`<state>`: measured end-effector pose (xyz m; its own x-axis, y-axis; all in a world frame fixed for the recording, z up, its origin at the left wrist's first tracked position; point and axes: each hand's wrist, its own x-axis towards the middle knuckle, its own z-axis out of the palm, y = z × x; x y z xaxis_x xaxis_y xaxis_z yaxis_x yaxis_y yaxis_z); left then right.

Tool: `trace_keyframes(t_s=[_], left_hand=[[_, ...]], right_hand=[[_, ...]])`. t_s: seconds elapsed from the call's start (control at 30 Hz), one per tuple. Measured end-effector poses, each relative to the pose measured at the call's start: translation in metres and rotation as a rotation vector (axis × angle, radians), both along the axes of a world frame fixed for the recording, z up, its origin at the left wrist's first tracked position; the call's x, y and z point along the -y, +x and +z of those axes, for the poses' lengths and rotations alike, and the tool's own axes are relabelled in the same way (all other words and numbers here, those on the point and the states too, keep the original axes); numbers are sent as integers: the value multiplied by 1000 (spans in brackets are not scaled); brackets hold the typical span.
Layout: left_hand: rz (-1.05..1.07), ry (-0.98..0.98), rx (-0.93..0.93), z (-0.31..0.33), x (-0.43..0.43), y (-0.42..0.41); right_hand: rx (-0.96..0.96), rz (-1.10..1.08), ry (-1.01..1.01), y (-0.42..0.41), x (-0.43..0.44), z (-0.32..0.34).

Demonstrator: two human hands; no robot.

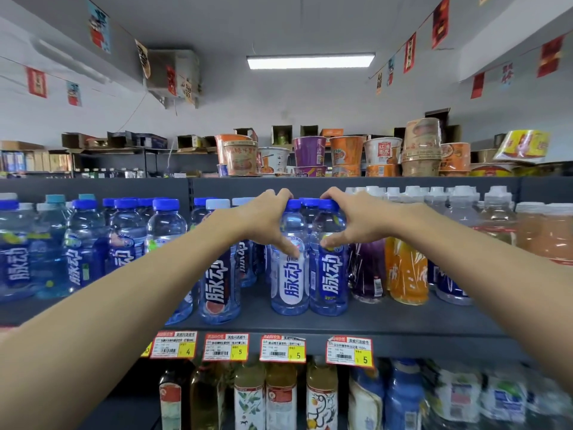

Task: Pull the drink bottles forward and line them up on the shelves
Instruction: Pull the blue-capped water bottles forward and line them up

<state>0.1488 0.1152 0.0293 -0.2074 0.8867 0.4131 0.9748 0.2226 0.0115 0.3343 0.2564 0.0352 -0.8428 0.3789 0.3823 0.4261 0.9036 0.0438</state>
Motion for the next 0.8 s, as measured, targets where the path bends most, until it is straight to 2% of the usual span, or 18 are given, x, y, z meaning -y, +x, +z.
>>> trace_keyframes(t_s=[0.33, 0.53, 0.8], left_hand=[[-84, 47, 223, -18, 3, 4], [-54, 29, 215, -16, 10, 6], [48, -35, 119, -7, 29, 7]], right_hand=[[-68, 58, -222, -3, 0, -18], [-71, 44, -247, 0, 2, -17], [-36, 20, -183, 22, 3, -10]])
